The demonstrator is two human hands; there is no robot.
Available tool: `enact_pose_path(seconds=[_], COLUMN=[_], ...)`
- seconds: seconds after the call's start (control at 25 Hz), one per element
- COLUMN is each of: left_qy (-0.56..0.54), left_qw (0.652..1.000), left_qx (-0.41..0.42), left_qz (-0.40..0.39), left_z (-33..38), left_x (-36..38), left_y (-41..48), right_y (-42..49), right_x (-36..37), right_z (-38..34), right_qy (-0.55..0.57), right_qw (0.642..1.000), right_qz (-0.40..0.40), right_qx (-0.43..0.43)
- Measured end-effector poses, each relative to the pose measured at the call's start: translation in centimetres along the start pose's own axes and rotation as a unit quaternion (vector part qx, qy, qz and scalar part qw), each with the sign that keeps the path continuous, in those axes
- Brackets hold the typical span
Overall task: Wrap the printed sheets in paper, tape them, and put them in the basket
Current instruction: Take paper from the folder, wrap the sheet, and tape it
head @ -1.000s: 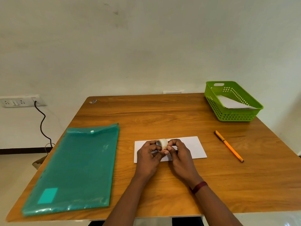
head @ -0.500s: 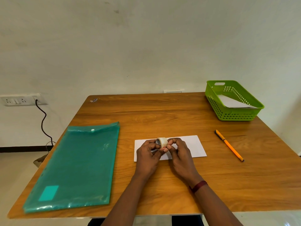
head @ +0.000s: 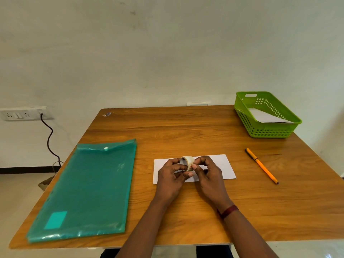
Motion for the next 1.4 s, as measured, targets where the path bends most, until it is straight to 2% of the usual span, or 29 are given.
enact_pose_path(seconds=[0.6,1.0,1.12,1.4], left_qy=[0.031,0.023,0.027,0.024], left_qw=[0.999,0.999,1.0,0.998], left_qx=[0.015,-0.019,-0.004,0.051], left_qz=[0.026,0.014,0.002,-0.022], left_z=[1.1,1.0,1.2,1.9], left_x=[-0.1,-0.1,0.1,0.1], left_y=[0.0,0.0,-0.1,0.0], right_y=[-0.2,-0.3,-0.4,-0.1], right_x=[0.5,0.3,0.2,-0.8], right_z=[-0.4,-0.5,-0.7,-0.2], right_qy=[-0.114,-0.061,-0.022,0.076], right_qw=[0.993,0.996,0.998,0.996], right_qz=[-0.009,-0.012,-0.014,0.042], right_qx=[-0.043,-0.057,-0.058,0.018])
Point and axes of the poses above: each hand's wrist, its own y-axis towards the middle knuckle, its own x-axis out of the palm, z = x × y, the point moved 5 cm from there along y, towards the middle knuckle, and after that the axes turned 9 degrees about x, right-handed, at the moved point
